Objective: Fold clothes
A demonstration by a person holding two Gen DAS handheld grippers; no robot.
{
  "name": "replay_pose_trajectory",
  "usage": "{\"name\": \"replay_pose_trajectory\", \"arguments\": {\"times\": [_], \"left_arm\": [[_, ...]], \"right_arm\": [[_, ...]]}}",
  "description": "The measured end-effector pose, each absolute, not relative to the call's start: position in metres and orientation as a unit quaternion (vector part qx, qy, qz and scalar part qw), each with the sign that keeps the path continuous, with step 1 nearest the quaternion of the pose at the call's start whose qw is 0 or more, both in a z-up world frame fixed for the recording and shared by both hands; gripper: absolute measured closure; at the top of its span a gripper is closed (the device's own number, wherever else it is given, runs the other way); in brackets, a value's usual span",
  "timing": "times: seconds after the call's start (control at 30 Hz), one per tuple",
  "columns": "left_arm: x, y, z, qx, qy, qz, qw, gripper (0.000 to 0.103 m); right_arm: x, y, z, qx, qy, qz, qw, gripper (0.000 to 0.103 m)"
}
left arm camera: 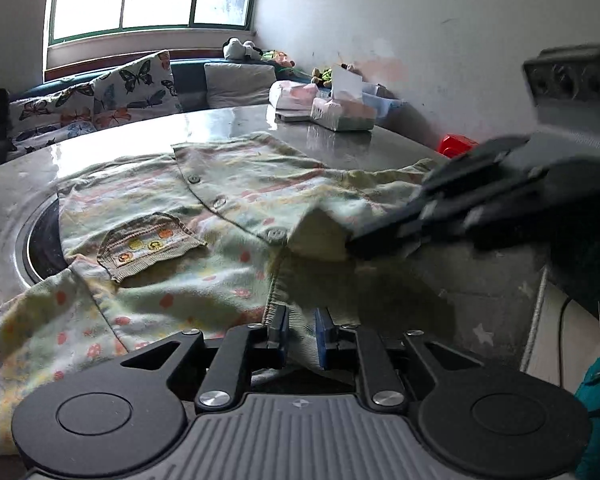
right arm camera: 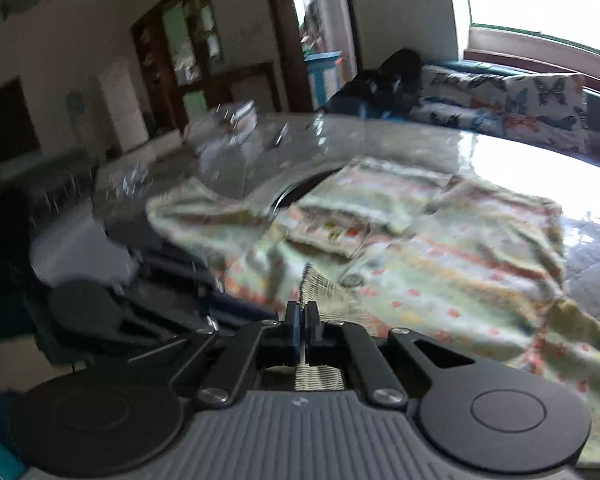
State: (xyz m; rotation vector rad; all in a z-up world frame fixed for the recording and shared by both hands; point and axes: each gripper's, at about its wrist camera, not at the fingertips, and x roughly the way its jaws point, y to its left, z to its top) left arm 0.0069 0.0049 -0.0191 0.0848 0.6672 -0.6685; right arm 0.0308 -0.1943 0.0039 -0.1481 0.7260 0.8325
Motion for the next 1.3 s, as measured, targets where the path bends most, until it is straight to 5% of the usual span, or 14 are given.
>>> {"name": "replay_pose_trajectory", "arguments": {"times": [0.37, 0.77, 0.87, 1.3], "left_arm": [[0.01, 0.015, 0.008, 0.015, 0.284, -0.304, 0.909, 0.082], [0.031, -0.01, -0.022, 0.013, 0.335, -0.314, 0.889, 0.082], [0.032, -0.009, -0.019, 0.01, 0.338, -0.308, 0.889, 0.082], [0.079, -0.025, -0.024, -0.028, 0.353, -0.287, 0.89, 0.081]], "right_arm": [[0.024, -0.187, -0.006, -0.099, 0.356, 0.407, 0.835, 0.094], [0.04, -0.218, -0.02, -0.054, 0.377, 0.35, 0.856, 0.086], [0.04, -0.227, -0.015, -0.046, 0.365, 0.338, 0.866, 0.069], [0.055, -0.261, -0.026, 0.008, 0.373, 0.274, 0.887, 0.068]]}}
